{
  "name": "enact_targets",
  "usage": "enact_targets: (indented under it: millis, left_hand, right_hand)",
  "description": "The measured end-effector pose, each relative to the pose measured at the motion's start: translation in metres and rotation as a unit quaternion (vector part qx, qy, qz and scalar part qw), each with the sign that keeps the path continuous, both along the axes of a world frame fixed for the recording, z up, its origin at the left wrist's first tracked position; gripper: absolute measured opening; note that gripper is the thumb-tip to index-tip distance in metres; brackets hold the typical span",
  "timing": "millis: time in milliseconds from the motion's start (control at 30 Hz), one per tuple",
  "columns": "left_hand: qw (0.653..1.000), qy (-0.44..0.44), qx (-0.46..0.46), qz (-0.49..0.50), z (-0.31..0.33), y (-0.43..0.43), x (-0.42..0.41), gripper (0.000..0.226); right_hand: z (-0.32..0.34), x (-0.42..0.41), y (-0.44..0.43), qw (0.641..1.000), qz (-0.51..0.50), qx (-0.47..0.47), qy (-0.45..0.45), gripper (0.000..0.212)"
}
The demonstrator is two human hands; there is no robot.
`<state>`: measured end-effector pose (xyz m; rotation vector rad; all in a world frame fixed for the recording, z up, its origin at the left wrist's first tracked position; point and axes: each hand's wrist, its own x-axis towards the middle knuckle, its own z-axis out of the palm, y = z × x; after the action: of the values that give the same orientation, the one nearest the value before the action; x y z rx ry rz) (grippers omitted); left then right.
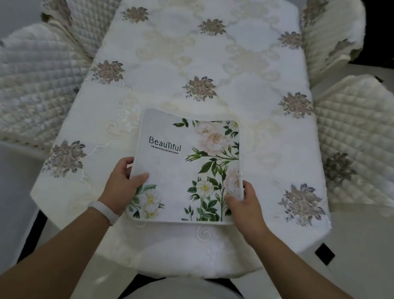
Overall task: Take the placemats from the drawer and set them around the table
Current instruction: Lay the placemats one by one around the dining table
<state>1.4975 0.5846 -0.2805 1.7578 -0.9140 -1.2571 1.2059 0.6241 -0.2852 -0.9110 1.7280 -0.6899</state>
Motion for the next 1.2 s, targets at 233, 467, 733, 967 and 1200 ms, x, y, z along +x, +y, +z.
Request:
enact_targets:
  millis: [233,467,733,967,1200]
  left_hand:
    - [0.997,0.003,0.052,-0.049,-0.027,-0.011,0.017,0.036]
    - [0.988,-0.078,0.007,-0.134,-0.033,-0.021,0.028,0.027]
    - [0.991,-0.079,0.027,-0.1,-0.028,-0.027,0.035,0.027]
    - [0.984,-0.129,0.021,-0.123,-0.032,-0.021,0.034,0.034]
    - [0.987,-0.125,0.063,-0.082,-0.03,-0.023,0.035,0.054]
  right_hand:
    - [-0.01,0.027,0.017,0.996,-0.053,0.051,0.047,0.031]
    - [-0.012,0.027,-0.002,0.986,-0.048,0.051,0.149,0.023]
    - [-0.022,0.028,-0.023,0.976,-0.06,0.032,0.207,0.021]
    - [-0.005,0.041,-0.018,0.985,-0.08,0.031,0.151,0.019]
    - [0.004,0.053,-0.006,0.987,-0.089,0.046,0.122,0.02]
